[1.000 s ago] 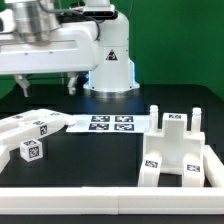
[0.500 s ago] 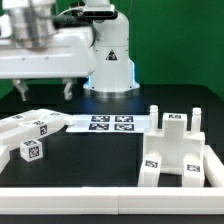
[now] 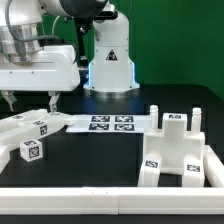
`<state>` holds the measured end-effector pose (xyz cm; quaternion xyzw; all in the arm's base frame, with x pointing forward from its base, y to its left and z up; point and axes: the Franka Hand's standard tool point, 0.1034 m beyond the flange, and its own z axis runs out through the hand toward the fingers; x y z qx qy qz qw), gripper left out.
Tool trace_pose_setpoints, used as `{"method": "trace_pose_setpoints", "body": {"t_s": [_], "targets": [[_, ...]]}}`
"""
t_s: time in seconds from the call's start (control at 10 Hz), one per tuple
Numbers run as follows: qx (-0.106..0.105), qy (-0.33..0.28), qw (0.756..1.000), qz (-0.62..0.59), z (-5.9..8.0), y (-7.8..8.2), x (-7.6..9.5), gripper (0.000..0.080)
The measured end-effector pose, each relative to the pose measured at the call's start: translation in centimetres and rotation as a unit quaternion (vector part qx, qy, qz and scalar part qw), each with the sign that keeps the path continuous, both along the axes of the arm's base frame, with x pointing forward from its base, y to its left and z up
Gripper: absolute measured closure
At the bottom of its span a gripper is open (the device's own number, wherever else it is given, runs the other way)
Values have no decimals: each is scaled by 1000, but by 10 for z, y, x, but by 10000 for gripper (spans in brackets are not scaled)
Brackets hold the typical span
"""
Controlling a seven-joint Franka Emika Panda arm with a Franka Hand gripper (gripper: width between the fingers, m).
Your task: Assemble chair
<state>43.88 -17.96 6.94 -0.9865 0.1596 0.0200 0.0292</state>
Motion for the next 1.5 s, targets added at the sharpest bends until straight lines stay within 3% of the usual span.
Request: {"method": "trace_pose_setpoints", "body": {"t_s": [0.3,0.8,1.1,1.2,1.3,1.4,1.5], "targets": [[-8,11,999,-47,-28,-25,-21,150],[-30,26,998,-39,-60,-16,-26,150],[-30,28,998,-38,-61,-14,-26,183],[-30,28,998,-38,-61,-14,-27,378],[-30,28,998,-38,-61,-14,-26,378],[-30,28,998,-38,-61,-15,-26,519],[-30,28,998,-38,-61,-15,-26,518]]}}
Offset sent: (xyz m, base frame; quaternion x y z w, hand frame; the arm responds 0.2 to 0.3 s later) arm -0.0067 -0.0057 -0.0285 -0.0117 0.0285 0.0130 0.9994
